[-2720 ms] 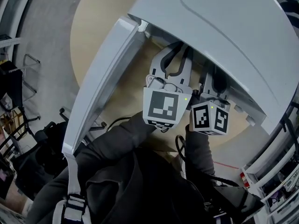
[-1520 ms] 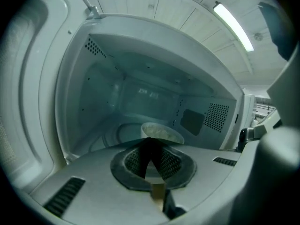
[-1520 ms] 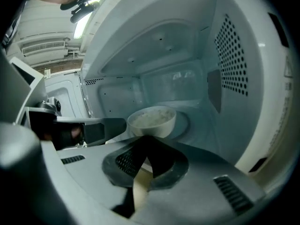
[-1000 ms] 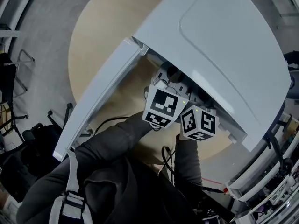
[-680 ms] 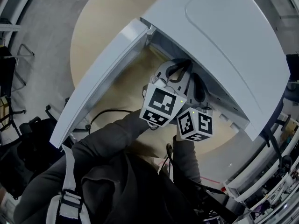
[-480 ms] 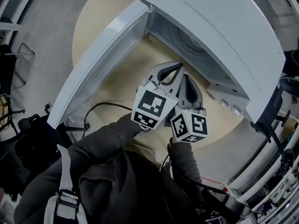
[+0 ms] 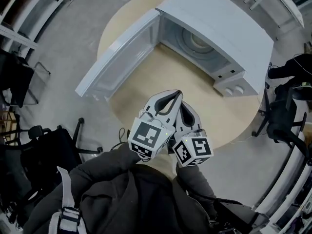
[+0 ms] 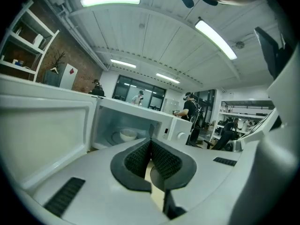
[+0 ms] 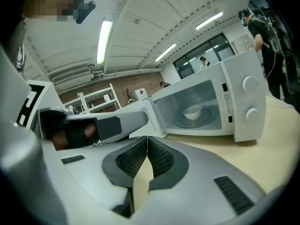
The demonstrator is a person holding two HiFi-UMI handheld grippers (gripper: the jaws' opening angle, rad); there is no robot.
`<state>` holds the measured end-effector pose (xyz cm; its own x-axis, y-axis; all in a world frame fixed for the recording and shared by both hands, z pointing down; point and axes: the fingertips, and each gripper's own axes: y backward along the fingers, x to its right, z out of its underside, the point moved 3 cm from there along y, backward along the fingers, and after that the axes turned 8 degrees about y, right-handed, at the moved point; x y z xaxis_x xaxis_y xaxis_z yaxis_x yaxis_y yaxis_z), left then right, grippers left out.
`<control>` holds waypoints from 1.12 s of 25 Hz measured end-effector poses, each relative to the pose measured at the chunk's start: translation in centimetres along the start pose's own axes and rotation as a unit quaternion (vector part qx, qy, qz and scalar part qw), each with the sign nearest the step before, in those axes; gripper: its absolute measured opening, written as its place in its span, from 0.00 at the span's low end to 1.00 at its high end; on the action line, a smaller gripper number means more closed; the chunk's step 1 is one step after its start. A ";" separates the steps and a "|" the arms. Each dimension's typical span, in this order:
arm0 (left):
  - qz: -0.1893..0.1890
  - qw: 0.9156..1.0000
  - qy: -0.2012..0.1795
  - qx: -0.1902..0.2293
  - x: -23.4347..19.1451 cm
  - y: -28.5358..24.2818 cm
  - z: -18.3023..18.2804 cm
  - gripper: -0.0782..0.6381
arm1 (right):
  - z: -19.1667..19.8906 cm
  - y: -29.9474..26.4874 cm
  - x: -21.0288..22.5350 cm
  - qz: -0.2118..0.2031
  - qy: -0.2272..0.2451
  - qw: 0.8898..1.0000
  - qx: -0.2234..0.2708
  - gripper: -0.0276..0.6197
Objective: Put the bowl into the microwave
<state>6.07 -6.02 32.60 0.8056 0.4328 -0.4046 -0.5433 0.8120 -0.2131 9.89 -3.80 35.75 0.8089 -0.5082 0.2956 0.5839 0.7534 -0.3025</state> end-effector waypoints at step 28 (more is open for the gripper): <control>0.056 0.990 -0.108 0.065 6.7 27.0 -1.8 0.12 | 0.1 17.7 -20.9 0.116 0.119 0.975 0.145 0.05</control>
<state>-3.64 18.07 22.55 0.7809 0.5855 -0.2175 -0.6087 0.7915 -0.0549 3.31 20.18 24.34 0.9299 -0.3674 0.0198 0.3679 0.9282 -0.0565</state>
